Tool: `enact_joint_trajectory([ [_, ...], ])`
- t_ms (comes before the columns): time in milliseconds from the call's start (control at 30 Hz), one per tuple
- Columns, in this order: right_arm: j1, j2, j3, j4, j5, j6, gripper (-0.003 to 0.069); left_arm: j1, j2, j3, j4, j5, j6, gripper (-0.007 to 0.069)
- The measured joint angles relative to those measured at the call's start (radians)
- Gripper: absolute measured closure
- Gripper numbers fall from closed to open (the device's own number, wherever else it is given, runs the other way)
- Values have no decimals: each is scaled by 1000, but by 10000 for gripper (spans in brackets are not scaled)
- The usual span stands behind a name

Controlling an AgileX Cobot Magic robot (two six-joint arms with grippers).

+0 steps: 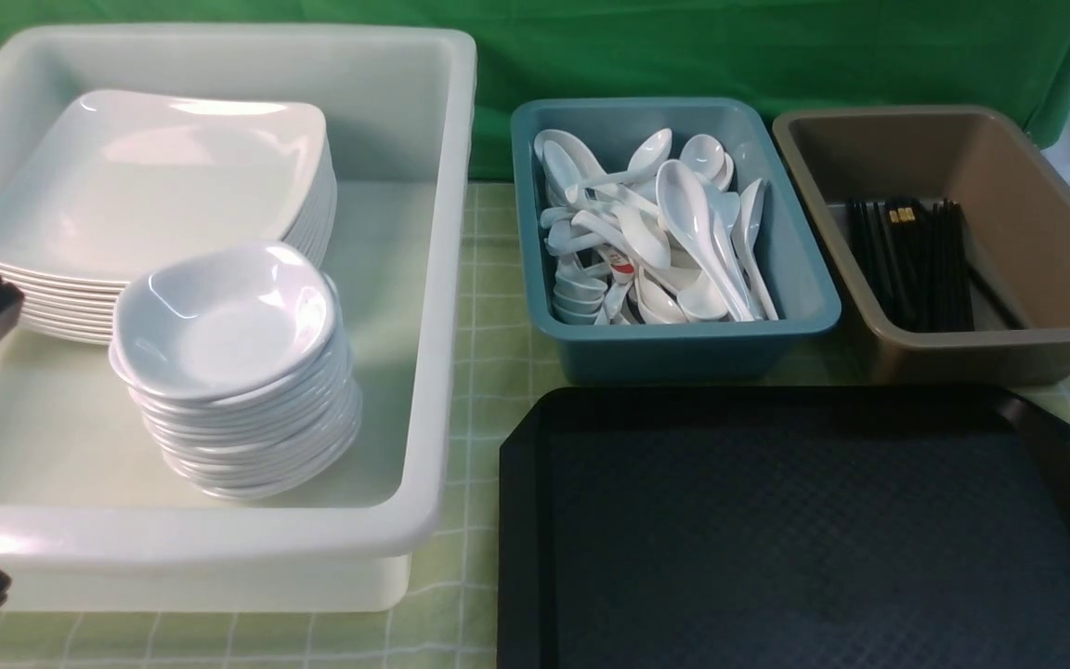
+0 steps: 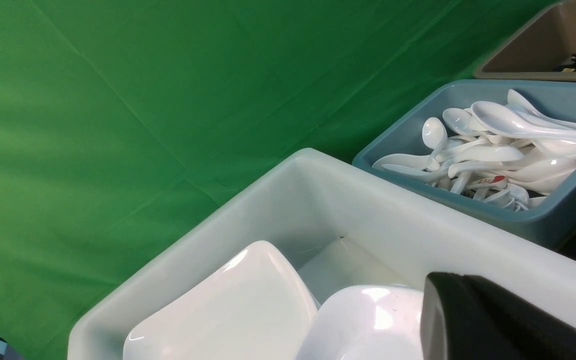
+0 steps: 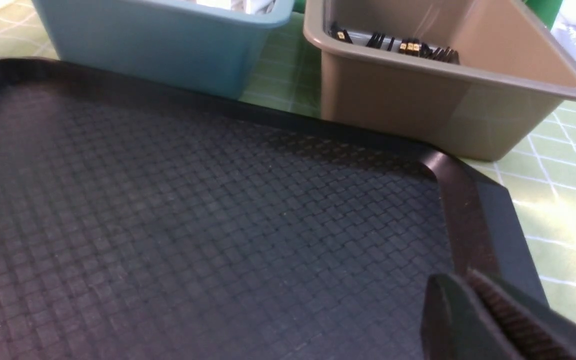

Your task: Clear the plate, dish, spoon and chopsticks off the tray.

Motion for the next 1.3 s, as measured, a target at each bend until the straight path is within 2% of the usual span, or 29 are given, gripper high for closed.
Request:
enact_joint_trajectory([
  [167,0,0,0,0,0,0,570,0,0,0,0,-14,-10,616],
  [233,0,0,0,0,0,0,568,2,-4,0,35,-45,-92,616],
  [300,0,0,0,0,0,0,568,20,-20,11,140,-90,-321,616],
  [367,0,0,0,0,0,0,568,58,-53,43,283,-146,-610,616],
  [433,0,0,0,1,0,0,565,103,-99,106,387,-178,-815,616],
  [533,0,0,0,2,0,0,554,173,-190,243,429,-185,-934,616],
  [767,0,0,0,2,0,0,533,270,-426,520,379,-155,-977,616],
  [900,0,-1,0,2,0,0,522,270,-444,539,356,-58,-992,616],
  [1300,0,-1,0,3,-2,-1,491,270,-444,539,361,-62,-994,616],
])
